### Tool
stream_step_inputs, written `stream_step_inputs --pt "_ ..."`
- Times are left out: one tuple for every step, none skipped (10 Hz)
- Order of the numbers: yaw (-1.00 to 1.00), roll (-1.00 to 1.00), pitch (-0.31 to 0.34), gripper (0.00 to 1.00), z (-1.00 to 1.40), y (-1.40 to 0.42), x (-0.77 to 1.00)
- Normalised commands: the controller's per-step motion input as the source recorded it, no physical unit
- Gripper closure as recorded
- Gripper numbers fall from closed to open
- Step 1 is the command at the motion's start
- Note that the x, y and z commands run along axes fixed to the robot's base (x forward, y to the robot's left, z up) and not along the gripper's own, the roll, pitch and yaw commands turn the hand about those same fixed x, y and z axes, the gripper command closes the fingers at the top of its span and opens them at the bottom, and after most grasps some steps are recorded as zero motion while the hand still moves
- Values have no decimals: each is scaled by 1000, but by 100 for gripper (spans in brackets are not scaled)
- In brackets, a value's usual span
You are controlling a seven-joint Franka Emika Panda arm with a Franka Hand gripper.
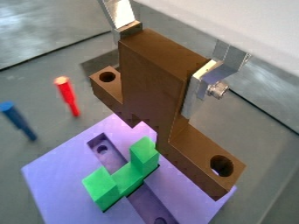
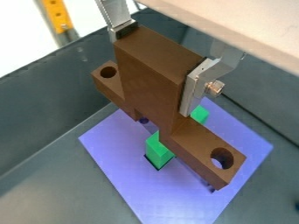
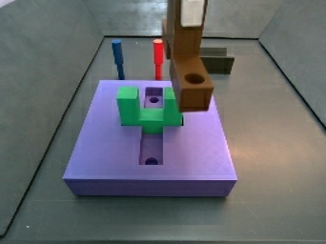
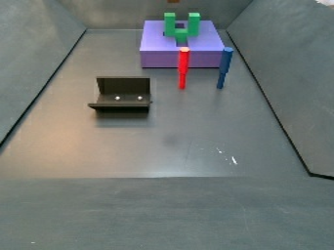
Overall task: Pick up the brown object. Move up. Move to above the board. Insert the brown object.
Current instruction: Insert the brown object.
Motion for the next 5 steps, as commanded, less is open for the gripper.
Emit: stream_step_inputs --pt "-366 0 -31 100 -297 83 -106" --pt "0 -19 -53 100 -220 11 -31" --pt "0 -40 -37 100 -283 0 0" --pt "0 -23 -36 100 -400 0 -34" --pt "0 -71 -27 100 -469 43 -43"
